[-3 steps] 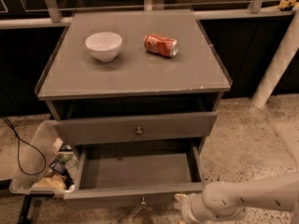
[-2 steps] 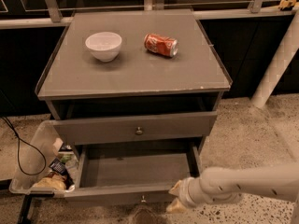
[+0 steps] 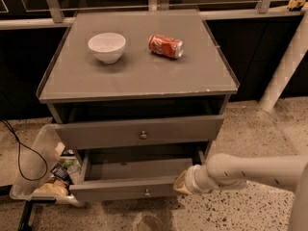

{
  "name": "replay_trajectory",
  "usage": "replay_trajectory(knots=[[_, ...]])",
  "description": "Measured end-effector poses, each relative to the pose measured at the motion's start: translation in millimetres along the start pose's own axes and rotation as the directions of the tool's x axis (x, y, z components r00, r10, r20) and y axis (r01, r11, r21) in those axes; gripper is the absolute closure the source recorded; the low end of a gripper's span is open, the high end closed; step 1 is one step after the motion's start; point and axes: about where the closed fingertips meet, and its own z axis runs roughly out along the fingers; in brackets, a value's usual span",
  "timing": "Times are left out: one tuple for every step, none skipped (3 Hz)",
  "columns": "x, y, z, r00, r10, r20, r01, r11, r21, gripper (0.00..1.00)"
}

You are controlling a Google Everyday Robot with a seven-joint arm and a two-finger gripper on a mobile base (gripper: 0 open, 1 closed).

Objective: Close middle drawer

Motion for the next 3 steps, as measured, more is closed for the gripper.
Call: replay_trajectory(knots=[[8, -21, 14, 1.000, 0.014, -0.002, -0.014, 0.9996, -0.024, 1.00], [11, -46, 28, 1.000, 0.027, -0.002, -0.027, 0.9993, -0.027, 1.00], [3, -82, 28, 0.999, 0.027, 0.019, -0.027, 0.9994, 0.023, 0.82]])
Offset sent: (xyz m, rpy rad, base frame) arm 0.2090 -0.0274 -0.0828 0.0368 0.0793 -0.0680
